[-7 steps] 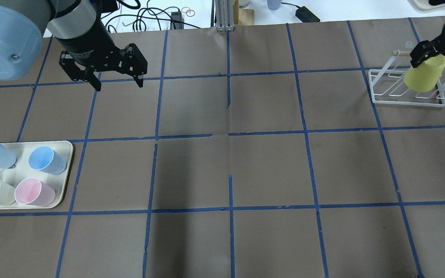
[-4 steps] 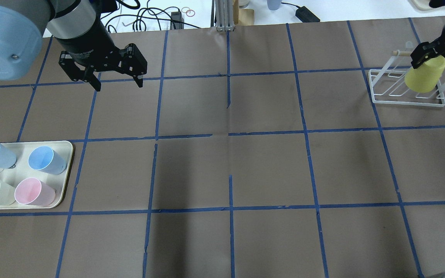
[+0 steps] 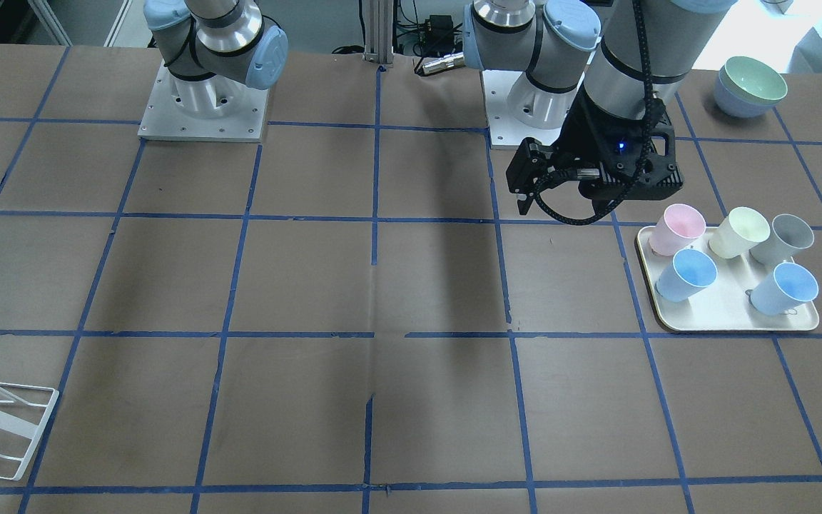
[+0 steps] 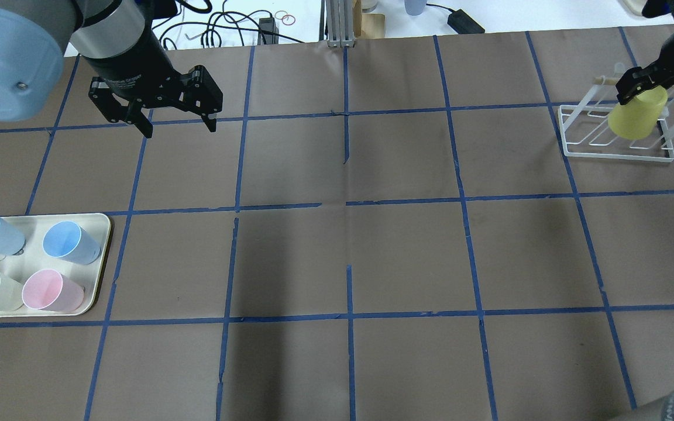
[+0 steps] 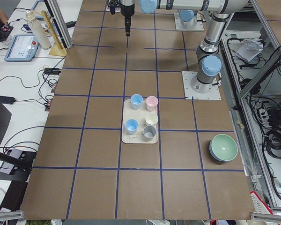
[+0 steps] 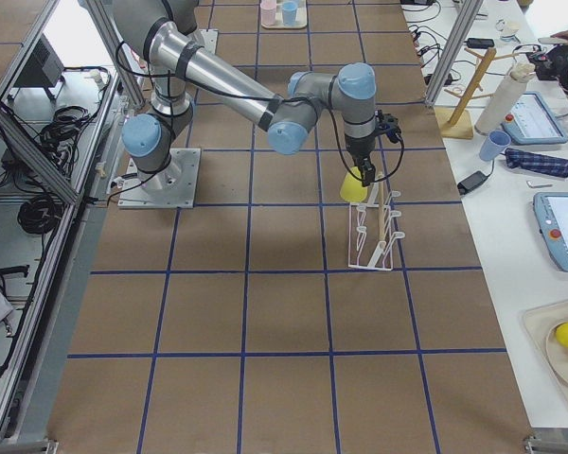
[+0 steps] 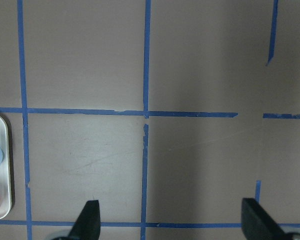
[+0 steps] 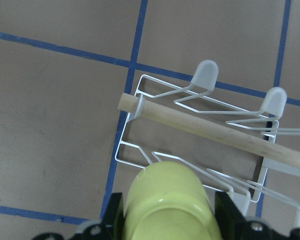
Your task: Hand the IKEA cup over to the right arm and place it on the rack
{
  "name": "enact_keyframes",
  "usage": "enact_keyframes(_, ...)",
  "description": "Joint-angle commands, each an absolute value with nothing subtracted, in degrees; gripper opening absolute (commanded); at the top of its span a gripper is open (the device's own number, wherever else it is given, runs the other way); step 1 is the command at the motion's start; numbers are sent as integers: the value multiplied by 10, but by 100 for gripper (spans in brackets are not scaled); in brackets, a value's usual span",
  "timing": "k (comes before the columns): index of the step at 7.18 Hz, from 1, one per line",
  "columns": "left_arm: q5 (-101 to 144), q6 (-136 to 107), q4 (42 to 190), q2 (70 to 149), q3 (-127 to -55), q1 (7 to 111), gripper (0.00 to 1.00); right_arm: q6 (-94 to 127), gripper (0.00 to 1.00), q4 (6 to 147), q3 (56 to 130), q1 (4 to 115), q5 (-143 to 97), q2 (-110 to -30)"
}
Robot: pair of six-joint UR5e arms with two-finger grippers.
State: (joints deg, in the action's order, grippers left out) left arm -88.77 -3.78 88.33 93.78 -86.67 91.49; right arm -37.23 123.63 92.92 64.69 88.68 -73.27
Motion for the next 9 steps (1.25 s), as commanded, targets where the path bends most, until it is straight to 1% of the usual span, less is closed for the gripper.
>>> enact_keyframes(1,-888,-38,883,938,-867,915,100,-369,2,1238,930,646,887,-714)
enact_keyframes(3,-888,-38,883,938,-867,915,100,-368,2,1238,931,646,882,-709)
enact_keyframes(5,-888,-38,883,938,-867,915,100,-367,5,1238,930,644,880,-692)
enact_keyframes(6,-888,-38,883,938,-866,915,100,-368,12,1238,930,642,880,-692)
enact_keyframes(7,-888,-38,883,939,-865,915,100,-372,43,1238,930,641,880,-692)
enact_keyframes(8,-887,-38,883,940,-861,915,100,-374,99,1236,930,634,878,-692)
enact_keyframes(9,-888,-38,883,940,-863,915,100,-376,100,1236,929,633,879,-692)
